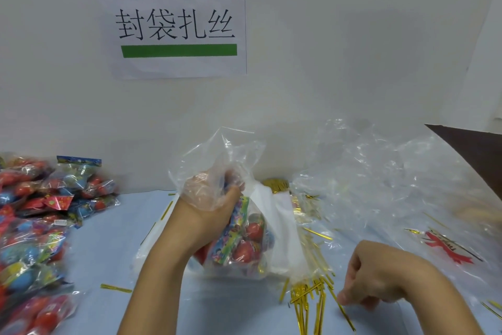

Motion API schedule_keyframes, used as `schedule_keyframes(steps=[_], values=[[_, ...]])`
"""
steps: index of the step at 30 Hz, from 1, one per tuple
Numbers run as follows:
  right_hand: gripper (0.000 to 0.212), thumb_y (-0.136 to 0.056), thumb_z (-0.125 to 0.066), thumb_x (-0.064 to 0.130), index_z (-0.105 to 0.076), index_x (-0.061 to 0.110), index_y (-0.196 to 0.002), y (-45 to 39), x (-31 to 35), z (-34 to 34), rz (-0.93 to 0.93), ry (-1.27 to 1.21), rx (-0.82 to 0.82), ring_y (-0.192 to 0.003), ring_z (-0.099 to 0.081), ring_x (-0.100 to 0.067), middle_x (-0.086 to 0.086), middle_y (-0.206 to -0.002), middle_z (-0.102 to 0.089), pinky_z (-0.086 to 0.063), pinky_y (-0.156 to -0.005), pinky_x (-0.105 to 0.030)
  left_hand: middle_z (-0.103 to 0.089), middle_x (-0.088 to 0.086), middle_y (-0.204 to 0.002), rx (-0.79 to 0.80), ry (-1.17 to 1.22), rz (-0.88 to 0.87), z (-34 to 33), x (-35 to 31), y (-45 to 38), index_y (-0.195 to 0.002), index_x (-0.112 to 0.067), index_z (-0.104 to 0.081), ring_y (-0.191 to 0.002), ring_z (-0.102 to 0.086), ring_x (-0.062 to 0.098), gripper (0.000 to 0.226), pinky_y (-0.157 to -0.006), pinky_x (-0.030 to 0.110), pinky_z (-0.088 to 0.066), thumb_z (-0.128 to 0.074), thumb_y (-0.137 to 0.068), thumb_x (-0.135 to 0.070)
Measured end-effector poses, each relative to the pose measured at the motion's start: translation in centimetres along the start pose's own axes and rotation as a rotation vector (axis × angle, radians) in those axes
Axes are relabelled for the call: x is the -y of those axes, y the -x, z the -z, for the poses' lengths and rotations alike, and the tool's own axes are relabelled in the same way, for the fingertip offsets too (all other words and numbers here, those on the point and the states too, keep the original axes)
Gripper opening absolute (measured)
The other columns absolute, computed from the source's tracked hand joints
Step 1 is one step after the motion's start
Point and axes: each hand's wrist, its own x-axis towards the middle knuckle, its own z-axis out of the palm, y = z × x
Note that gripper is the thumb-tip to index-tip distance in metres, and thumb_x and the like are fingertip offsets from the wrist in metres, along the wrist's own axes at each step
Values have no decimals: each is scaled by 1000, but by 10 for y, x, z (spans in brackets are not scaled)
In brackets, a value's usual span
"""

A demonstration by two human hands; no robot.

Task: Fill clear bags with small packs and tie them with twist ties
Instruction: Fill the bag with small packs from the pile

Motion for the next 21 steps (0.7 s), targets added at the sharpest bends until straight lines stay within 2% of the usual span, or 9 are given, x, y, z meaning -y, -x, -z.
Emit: schedule_keyframes(steps=[2,5,7,9,11,13,17,19,21], values=[[42,-70,-87,49,-65,20,-90,-6,3,-8,-66,73,-47,-63,-61,-9,8,-73,-66,-42,-57,-17,-65,2,-74,-20,12,7,2,2,0,-85,-25,-62,-70,-62,11,16,-63,23,-47,-54,-95,-34],[63,-69,-87,52,-62,16,-114,-10,7,-15,-135,117,-94,-107,-66,-21,-1,-114,-67,-49,-83,-25,-68,-4,-79,-51,47,56,4,5,0,-86,-27,-66,-76,-63,4,16,-61,16,-45,-57,-91,-40],[69,-69,-88,51,-62,14,-121,-10,9,-17,-164,132,-100,-114,-64,-23,-3,-124,-66,-50,-90,-27,-68,-6,-81,-51,46,73,3,6,-1,-87,-29,-66,-78,-63,3,15,-64,16,-45,-58,-91,-42],[67,-67,-89,50,-63,16,-119,-7,8,-16,-162,146,-107,-111,-66,-20,0,-120,-68,-51,-89,-26,-68,-1,-80,-48,52,88,3,6,0,-88,-27,-65,-76,-62,5,19,-63,19,-48,-58,-90,-44],[61,-65,-91,48,-69,17,-113,-4,6,-13,-128,137,-89,-100,-71,-14,3,-108,-74,-53,-83,-22,-69,4,-82,-44,67,92,3,6,0,-88,-23,-65,-75,-63,9,23,-68,25,-50,-57,-92,-45],[51,-68,-90,46,-76,15,-105,1,4,-7,-100,121,-56,-85,-74,-10,5,-95,-79,-51,-70,-17,-69,0,-81,-49,70,92,4,5,0,-89,-26,-65,-74,-64,9,23,-67,25,-50,-58,-92,-47],[27,-79,-83,35,-80,13,-93,11,1,3,-31,31,-32,-71,-74,-2,5,-78,-78,-42,-52,-11,-68,-9,-83,-48,79,80,5,2,0,-92,-32,-65,-79,-64,5,15,-67,22,-49,-59,-92,-46],[13,-84,-78,26,-78,13,-82,11,0,3,57,-78,-18,-62,-70,-2,3,-70,-77,-40,-50,-10,-68,-7,-82,-53,102,71,5,0,1,-90,-31,-65,-77,-65,6,15,-70,25,-52,-61,-92,-45],[17,-86,-76,20,-76,11,-72,6,3,2,203,-236,-90,-62,-69,-7,-1,-67,-76,-40,-51,-9,-69,-7,-82,-48,131,38,5,-4,1,-88,-32,-66,-78,-65,5,10,-74,26,-53,-62,-93,-40]])
